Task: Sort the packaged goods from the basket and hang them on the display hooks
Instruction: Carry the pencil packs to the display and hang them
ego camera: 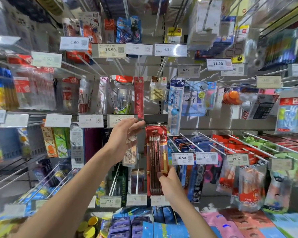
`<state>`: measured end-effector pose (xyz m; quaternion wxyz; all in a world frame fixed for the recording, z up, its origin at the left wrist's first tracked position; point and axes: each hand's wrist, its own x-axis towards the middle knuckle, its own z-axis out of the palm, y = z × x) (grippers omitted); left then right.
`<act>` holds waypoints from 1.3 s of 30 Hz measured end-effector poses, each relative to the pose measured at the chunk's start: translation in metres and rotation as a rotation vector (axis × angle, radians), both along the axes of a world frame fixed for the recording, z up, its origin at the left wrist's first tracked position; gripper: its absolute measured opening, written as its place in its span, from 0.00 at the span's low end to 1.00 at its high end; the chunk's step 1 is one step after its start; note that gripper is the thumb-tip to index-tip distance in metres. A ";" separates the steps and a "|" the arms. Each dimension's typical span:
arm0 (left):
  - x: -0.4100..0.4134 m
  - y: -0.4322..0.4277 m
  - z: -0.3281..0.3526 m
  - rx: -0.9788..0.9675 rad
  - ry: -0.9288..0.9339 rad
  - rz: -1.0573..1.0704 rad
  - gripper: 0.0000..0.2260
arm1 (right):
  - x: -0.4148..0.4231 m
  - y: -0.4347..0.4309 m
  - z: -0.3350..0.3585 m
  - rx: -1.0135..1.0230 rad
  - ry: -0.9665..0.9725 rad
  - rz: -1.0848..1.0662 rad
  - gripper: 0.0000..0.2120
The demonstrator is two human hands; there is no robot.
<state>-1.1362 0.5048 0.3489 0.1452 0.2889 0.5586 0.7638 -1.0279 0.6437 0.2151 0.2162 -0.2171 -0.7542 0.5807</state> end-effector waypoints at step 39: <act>0.014 -0.058 0.035 -1.232 0.478 -0.071 0.15 | 0.029 -0.011 0.177 0.426 -0.467 0.417 0.12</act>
